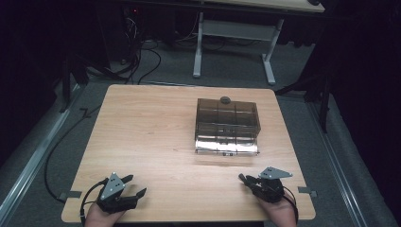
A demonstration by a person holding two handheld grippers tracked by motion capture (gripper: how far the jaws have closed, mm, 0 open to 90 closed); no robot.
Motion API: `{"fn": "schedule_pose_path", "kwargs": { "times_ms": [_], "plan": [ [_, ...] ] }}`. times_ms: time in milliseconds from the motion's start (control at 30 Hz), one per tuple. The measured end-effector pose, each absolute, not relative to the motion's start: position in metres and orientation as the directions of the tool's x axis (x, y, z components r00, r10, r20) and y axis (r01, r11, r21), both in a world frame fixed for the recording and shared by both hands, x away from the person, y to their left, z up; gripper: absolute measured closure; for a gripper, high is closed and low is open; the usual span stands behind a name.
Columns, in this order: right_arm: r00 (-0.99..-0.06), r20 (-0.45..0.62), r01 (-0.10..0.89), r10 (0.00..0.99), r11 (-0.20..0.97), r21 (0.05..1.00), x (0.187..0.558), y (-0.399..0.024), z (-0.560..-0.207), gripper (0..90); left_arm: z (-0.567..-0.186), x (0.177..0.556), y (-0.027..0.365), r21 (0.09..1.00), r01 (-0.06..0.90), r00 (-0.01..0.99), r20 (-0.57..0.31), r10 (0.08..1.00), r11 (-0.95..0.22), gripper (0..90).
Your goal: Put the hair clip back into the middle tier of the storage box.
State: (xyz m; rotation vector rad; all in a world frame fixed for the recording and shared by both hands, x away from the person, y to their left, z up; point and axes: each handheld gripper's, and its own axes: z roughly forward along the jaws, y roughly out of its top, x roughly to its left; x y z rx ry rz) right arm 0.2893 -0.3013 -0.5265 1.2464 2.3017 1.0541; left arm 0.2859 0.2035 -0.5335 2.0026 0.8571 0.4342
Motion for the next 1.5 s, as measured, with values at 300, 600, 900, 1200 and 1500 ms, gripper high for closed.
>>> {"fn": "schedule_pose_path", "kwargs": {
  "times_ms": [300,600,900,1200,1500],
  "plan": [
    [-0.565,0.093,0.594,0.820,0.326,0.736,0.290,-0.300,-0.525,65.2,-0.534,0.286,0.204,0.839,0.402,0.704,-0.027,0.710,-0.366,28.5],
    [-0.531,0.071,0.619,0.844,0.330,0.713,0.292,-0.300,-0.515,60.8,-0.533,0.285,0.204,0.842,0.391,0.716,-0.025,0.698,-0.372,28.6],
    [-0.538,0.072,0.667,0.840,0.371,0.646,0.299,-0.293,-0.512,57.9,-0.533,0.284,0.204,0.845,0.385,0.717,-0.021,0.696,-0.372,28.7],
    [-0.545,0.082,0.706,0.835,0.404,0.582,0.302,-0.293,-0.508,57.2,-0.533,0.284,0.204,0.845,0.382,0.722,-0.020,0.691,-0.375,28.8],
    [-0.554,0.089,0.733,0.828,0.434,0.524,0.304,-0.291,-0.505,55.6,-0.533,0.284,0.204,0.845,0.381,0.725,-0.022,0.688,-0.375,28.8]
  ]
}}
